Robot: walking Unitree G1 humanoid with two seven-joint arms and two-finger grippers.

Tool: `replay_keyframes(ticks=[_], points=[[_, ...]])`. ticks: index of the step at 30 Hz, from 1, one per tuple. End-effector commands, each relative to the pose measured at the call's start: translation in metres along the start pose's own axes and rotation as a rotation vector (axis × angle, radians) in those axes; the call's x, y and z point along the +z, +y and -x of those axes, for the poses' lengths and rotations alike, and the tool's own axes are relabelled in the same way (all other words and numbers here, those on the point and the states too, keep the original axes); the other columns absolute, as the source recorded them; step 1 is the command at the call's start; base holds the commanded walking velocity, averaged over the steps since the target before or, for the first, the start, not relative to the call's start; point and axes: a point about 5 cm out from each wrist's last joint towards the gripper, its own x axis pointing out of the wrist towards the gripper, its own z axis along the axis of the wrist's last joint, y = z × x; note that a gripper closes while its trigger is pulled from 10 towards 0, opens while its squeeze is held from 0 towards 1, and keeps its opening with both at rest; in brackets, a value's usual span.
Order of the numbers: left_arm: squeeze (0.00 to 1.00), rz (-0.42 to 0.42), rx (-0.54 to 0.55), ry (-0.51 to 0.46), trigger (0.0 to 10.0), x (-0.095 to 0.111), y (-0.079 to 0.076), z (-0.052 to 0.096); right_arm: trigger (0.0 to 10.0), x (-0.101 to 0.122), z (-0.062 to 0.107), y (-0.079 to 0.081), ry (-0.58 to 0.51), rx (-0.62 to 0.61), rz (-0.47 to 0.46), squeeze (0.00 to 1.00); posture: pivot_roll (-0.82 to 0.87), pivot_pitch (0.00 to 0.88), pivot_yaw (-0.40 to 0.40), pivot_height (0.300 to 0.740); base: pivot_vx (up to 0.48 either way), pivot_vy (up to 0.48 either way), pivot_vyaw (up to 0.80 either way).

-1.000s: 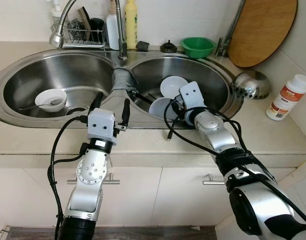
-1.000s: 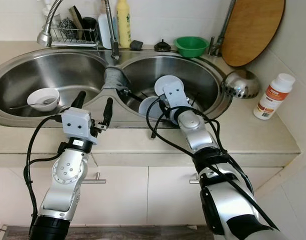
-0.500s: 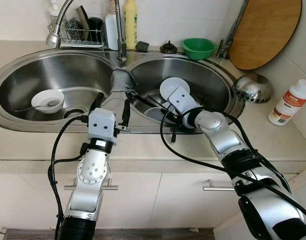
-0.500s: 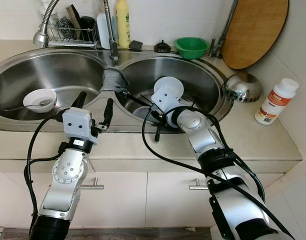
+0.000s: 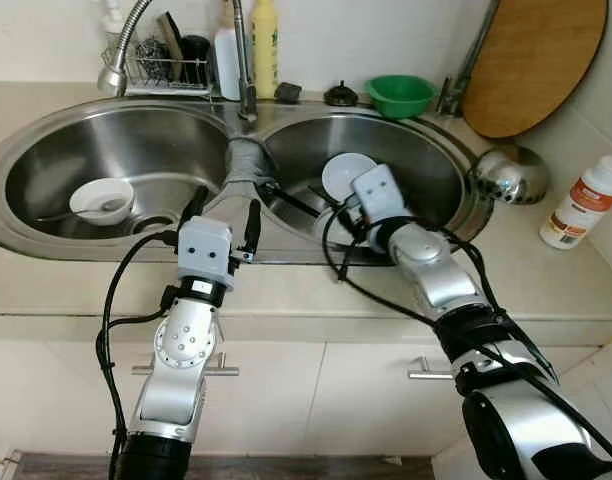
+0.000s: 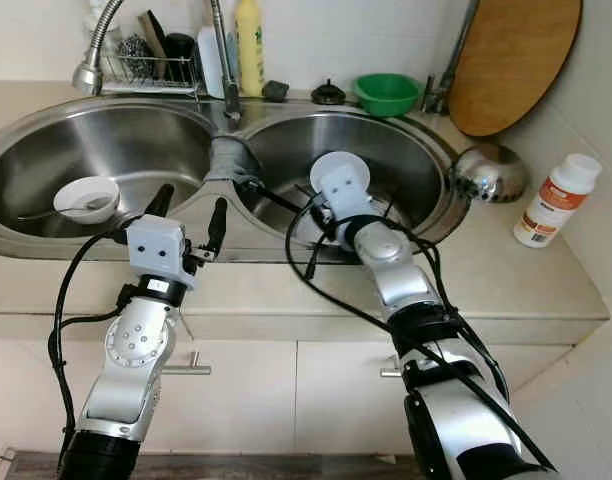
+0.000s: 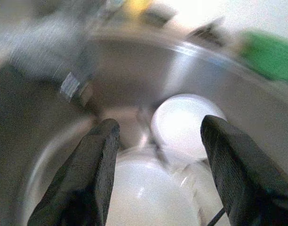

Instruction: Kitchen organization

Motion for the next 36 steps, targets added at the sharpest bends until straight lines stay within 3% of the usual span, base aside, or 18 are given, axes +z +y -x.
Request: replay_keyframes(ticks=[1, 9, 18, 36], points=[[0.00, 0.008, -0.004, 0.007, 10.0, -0.001, -0.001, -0.001, 10.0, 0.019, 0.000, -0.009, -0.106, -0.065, -0.053, 0.00, 0.07, 0.000, -0.046, 0.740, 0.000, 0.000, 0.00], [0.00, 0.029, 0.003, -0.001, 10.0, 0.001, -0.002, -0.001, 10.0, 0.019, 0.011, -0.004, -0.195, -0.114, -0.086, 0.00, 0.07, 0.000, -0.049, 0.740, 0.000, 0.000, 0.00], [0.00, 0.032, -0.003, -0.022, 10.0, 0.004, -0.002, -0.001, 10.0, 0.025, 0.039, 0.000, -0.392, -0.201, -0.086, 0.00, 0.07, 0.000, -0.049, 0.740, 0.000, 0.456, 0.00], [0.00, 0.033, -0.011, -0.034, 10.0, 0.005, -0.001, -0.001, 10.0, 0.025, 0.057, 0.009, -0.427, -0.170, -0.091, 0.00, 0.06, 0.000, -0.043, 0.740, 0.000, 0.480, 0.00]])
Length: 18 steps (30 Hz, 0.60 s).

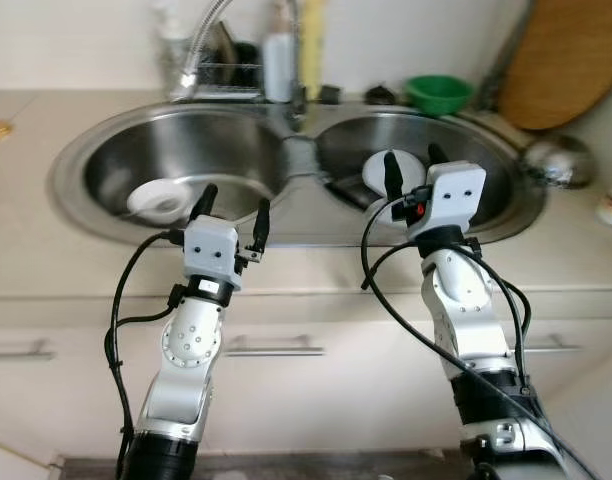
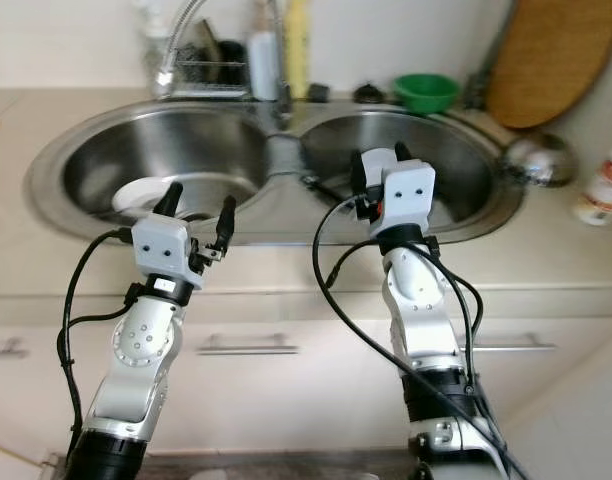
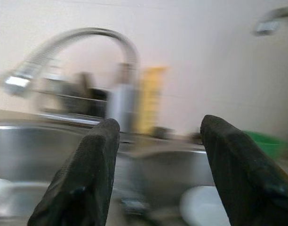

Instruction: Kitchen organization

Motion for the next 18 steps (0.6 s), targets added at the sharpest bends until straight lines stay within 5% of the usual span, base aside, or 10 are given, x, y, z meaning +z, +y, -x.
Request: replay_keyframes(ticks=[1, 18], points=[[0.00, 0.018, -0.012, -0.026, 10.0, 0.0056, -0.0057, -0.0037, 10.0, 0.0057, 0.0007, -0.0087, -0.019, -0.020, 0.015, 0.00, 0.06, 0.000, -0.043, 0.740, 0.000, 0.480, 0.00], [0.00, 0.024, 0.002, -0.043, 10.0, 0.0073, -0.0048, -0.0038, 10.0, 0.0132, 0.0044, -0.0077, -0.054, 0.004, 0.056, 0.00, 0.05, 0.000, -0.049, 0.740, 0.000, 0.424, -0.09]])
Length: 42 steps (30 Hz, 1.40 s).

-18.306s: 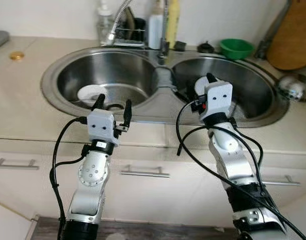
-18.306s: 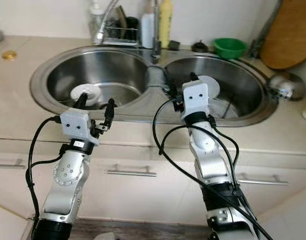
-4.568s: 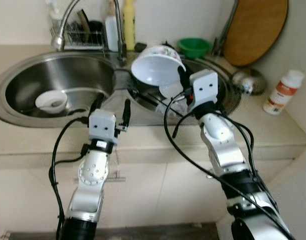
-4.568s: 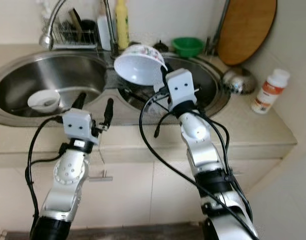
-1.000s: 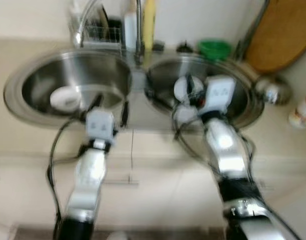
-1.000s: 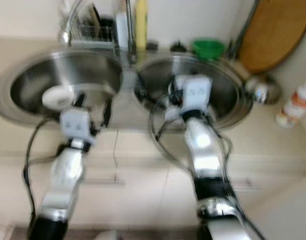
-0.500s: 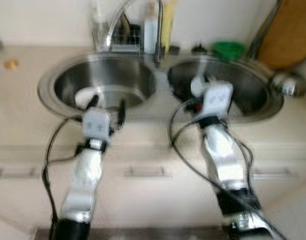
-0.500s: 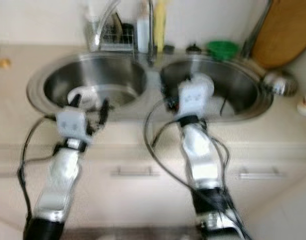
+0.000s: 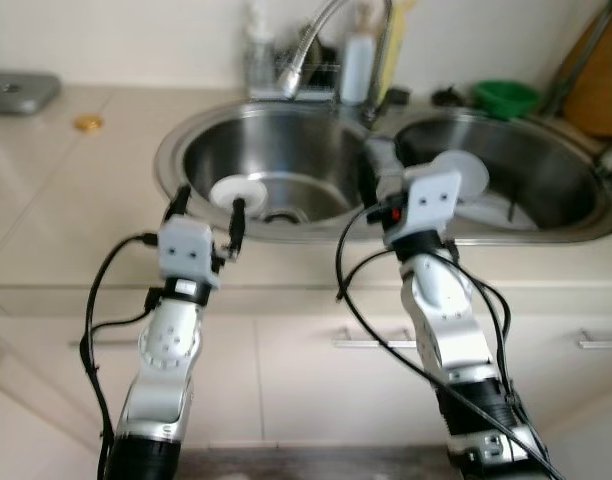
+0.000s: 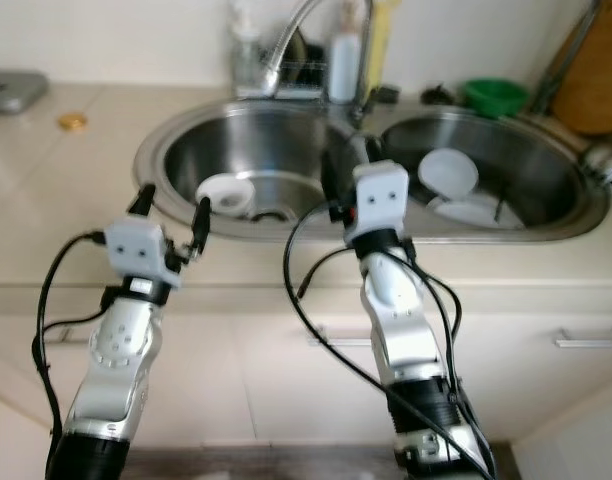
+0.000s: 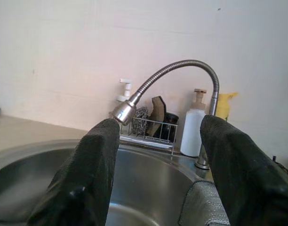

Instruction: Kitchen organization

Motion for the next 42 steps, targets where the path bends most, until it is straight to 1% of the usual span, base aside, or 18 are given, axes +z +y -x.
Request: replay_keyframes(ticks=[1, 13, 17, 23, 25, 29, 32, 38, 42], points=[[0.00, 0.016, -0.028, -0.032, 10.0, 0.006, -0.011, -0.003, 10.0, -0.002, 0.006, -0.013, 0.015, -0.032, 0.031, 0.00, 0.05, 0.000, -0.049, 0.740, 0.000, 0.000, -0.80], [0.00, 0.004, -0.045, -0.045, 10.0, 0.007, -0.013, -0.002, 10.0, 0.001, 0.013, -0.016, -0.008, -0.043, 0.063, 0.00, 0.05, 0.000, -0.045, 0.740, 0.000, 0.000, -0.80], [0.00, -0.006, -0.051, -0.039, 10.0, 0.006, -0.013, -0.003, 10.0, 0.003, 0.013, -0.020, -0.018, -0.086, 0.072, 0.00, 0.05, 0.000, -0.043, 0.740, 0.000, -0.448, -0.80], [0.00, 0.001, -0.046, -0.039, 10.0, 0.006, -0.013, -0.003, 10.0, 0.004, 0.012, -0.027, -0.020, -0.139, 0.084, 0.00, 0.05, 0.000, -0.045, 0.740, 0.000, -0.467, -0.80], [0.00, 0.000, -0.047, -0.038, 10.0, 0.006, -0.014, -0.003, 10.0, 0.003, 0.012, -0.029, -0.017, -0.153, 0.085, 0.00, 0.05, 0.000, -0.045, 0.740, 0.000, 0.000, -0.80], [0.00, 0.002, -0.048, -0.037, 10.0, 0.006, -0.015, -0.003, 10.0, 0.001, 0.011, -0.032, -0.010, -0.177, 0.084, 0.00, 0.05, 0.000, -0.046, 0.740, 0.000, 0.000, 0.00], [0.00, 0.003, -0.047, -0.038, 10.0, 0.006, -0.014, -0.003, 10.0, 0.001, 0.010, -0.032, -0.011, -0.182, 0.088, 0.00, 0.05, 0.000, -0.047, 0.740, 0.000, -0.262, 0.00], [0.00, 0.006, -0.044, -0.038, 10.0, 0.006, -0.015, -0.003, 10.0, 0.001, 0.010, -0.036, -0.009, -0.208, 0.088, 0.00, 0.04, 0.000, -0.048, 0.740, 0.000, -0.449, -0.80], [0.00, 0.006, -0.042, -0.038, 10.0, 0.006, -0.015, -0.003, 10.0, -0.006, 0.012, -0.040, 0.029, -0.238, 0.063, 0.00, 0.04, 0.000, -0.048, 0.740, 0.000, 0.000, -0.80]])
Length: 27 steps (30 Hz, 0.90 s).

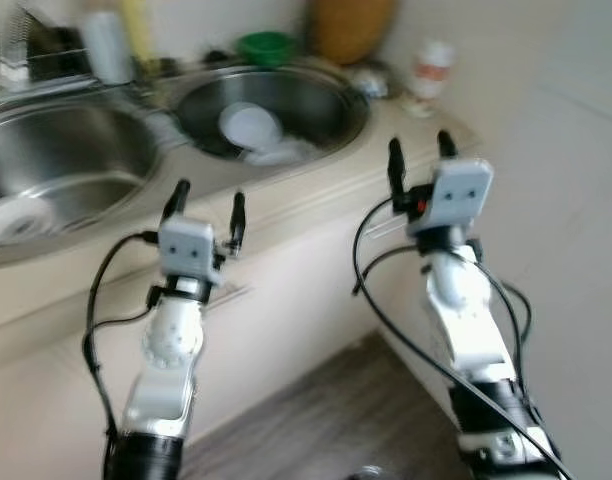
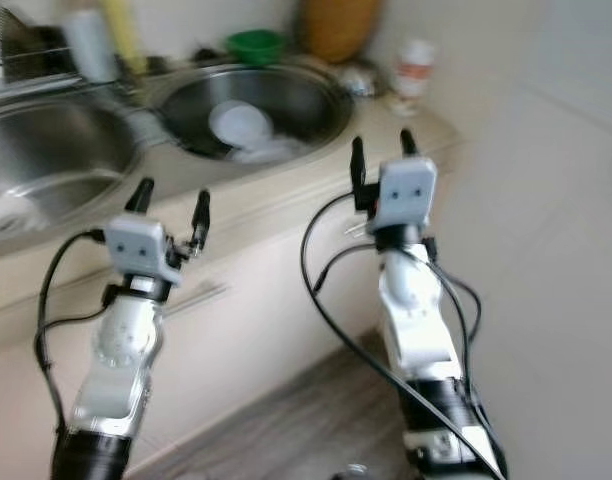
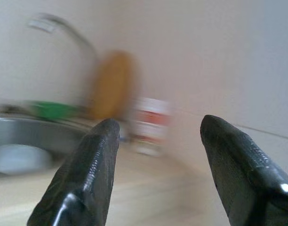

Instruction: Kitchen organization

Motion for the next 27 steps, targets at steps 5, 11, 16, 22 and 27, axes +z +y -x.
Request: replay_keyframes(ticks=[5, 11, 16, 22, 27], points=[[0.00, -0.015, -0.007, -0.007, 10.0, 0.002, 0.003, -0.001, 10.0, -0.007, 0.000, -0.005, 0.044, -0.053, -0.030, 0.00, 0.04, 0.000, -0.046, 0.740, 0.000, -0.207, -0.80], [0.00, -0.001, 0.008, -0.017, 10.0, 0.002, 0.004, -0.001, 10.0, -0.009, 0.000, -0.007, 0.055, -0.070, -0.031, 0.00, 0.05, 0.000, -0.043, 0.740, 0.000, -0.240, -0.80], [0.00, -0.007, 0.002, -0.013, 10.0, 0.002, 0.003, -0.001, 10.0, -0.011, 0.001, -0.007, 0.063, -0.081, -0.032, 0.00, 0.05, 0.000, -0.042, 0.740, 0.000, 0.000, -0.80], [0.00, -0.006, -0.004, -0.011, 10.0, 0.001, 0.002, -0.001, 10.0, -0.015, 0.002, -0.009, 0.078, -0.090, -0.035, 0.00, 0.04, 0.000, -0.041, 0.740, 0.000, 0.000, -0.80], [0.00, -0.011, -0.010, -0.004, 10.0, 0.001, 0.001, -0.001, 10.0, -0.016, 0.003, -0.009, 0.087, -0.094, -0.037, 0.00, 0.05, 0.000, -0.042, 0.740, 0.000, 0.000, -0.80]])
